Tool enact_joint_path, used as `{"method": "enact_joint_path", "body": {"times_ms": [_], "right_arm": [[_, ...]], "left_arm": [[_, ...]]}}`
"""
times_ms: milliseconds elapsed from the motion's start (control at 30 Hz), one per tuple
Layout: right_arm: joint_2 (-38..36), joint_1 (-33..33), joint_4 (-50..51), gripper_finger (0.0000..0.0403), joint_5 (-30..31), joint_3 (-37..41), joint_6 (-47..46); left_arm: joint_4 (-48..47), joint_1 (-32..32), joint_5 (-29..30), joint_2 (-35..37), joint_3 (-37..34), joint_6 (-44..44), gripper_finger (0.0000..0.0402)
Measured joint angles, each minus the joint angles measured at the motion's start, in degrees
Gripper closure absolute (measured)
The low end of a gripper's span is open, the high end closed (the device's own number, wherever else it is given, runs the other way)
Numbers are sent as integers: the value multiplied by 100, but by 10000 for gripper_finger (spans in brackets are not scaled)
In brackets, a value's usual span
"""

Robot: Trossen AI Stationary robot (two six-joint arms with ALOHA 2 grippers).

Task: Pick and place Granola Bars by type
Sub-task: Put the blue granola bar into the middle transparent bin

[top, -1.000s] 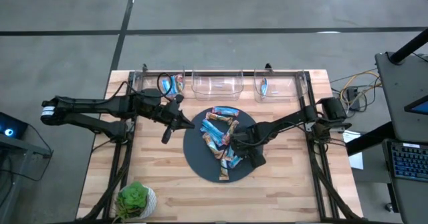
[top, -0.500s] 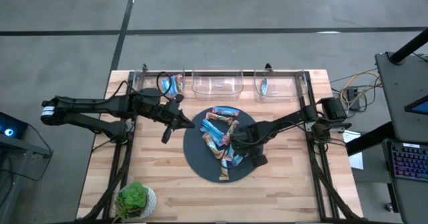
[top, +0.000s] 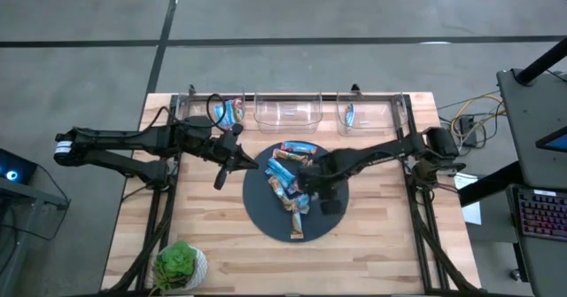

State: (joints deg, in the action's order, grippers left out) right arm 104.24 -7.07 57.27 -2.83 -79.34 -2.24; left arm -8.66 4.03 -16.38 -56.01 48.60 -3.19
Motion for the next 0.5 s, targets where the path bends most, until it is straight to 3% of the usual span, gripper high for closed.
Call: {"method": "enact_joint_path", "body": {"times_ms": [267, 500], "right_arm": [[-1, 761, 295, 339, 2, -834, -372], [-25, 1701, 615, 340, 26, -1222, 188]], "left_arm": [[11, 2, 0, 0, 0, 38, 402], [10, 1, -1, 52, 0, 43, 402]]}}
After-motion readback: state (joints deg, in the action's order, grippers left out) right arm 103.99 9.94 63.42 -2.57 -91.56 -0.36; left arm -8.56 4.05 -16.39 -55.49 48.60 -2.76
